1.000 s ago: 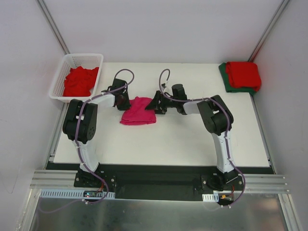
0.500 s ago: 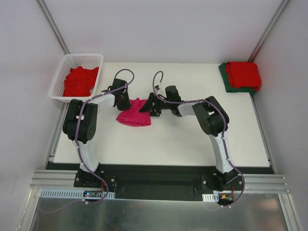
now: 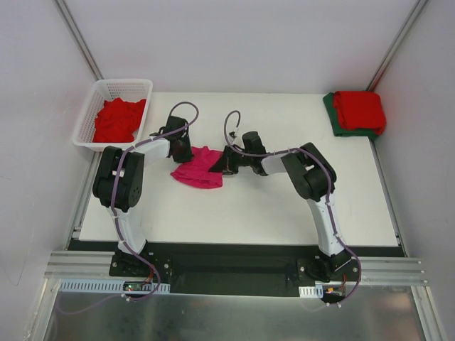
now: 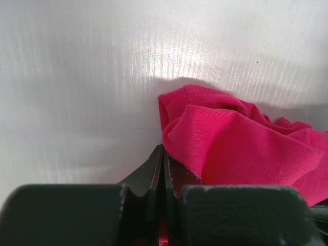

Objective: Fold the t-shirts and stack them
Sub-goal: Put the neatly folded tshirt into the corner of the board with the right arm

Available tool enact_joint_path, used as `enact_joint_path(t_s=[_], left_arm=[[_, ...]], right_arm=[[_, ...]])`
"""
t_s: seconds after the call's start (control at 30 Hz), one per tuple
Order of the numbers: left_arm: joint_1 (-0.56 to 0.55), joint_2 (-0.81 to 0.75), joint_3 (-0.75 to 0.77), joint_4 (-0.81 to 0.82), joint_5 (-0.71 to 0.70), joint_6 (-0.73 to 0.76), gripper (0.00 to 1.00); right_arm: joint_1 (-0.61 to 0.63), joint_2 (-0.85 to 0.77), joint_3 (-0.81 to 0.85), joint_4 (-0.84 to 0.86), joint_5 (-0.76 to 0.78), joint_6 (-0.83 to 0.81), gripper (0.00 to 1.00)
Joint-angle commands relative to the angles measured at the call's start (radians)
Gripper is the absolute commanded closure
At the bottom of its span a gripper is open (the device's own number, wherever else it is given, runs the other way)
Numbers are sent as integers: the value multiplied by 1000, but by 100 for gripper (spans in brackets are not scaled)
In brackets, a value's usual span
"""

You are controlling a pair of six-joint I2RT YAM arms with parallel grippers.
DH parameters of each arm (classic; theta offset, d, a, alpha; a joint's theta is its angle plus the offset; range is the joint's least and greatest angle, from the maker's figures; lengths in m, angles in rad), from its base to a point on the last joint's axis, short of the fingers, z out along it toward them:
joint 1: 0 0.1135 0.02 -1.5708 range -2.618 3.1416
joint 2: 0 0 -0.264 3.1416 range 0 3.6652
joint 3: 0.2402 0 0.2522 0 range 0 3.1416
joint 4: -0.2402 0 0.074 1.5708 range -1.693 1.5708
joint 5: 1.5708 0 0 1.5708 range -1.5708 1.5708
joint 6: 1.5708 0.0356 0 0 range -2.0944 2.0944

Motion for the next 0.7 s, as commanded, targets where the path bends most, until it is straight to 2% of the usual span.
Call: enact_joint_path(t_s=[0.0,0.2,0.4,0.53,0.67], left_arm=[[-15,24,-11,-42,-11,19,100],[-7,14,-18,-49,-48,33,100],[11,3,-17,-58,-58,32,100],[13,-3,-15,-59,-51,27,100],[11,-14,-20,-59,-51,26,100]], right_arm=[[0,-61,-79,-42,56,-50,99],[-48,-196,-157,-194,124,-169,98],[-88,-331,-183,-482,278,-312,99],[-109,-382,-187,-647,372,-361,99],[-118,-399,-190,-720,420,-394,99]])
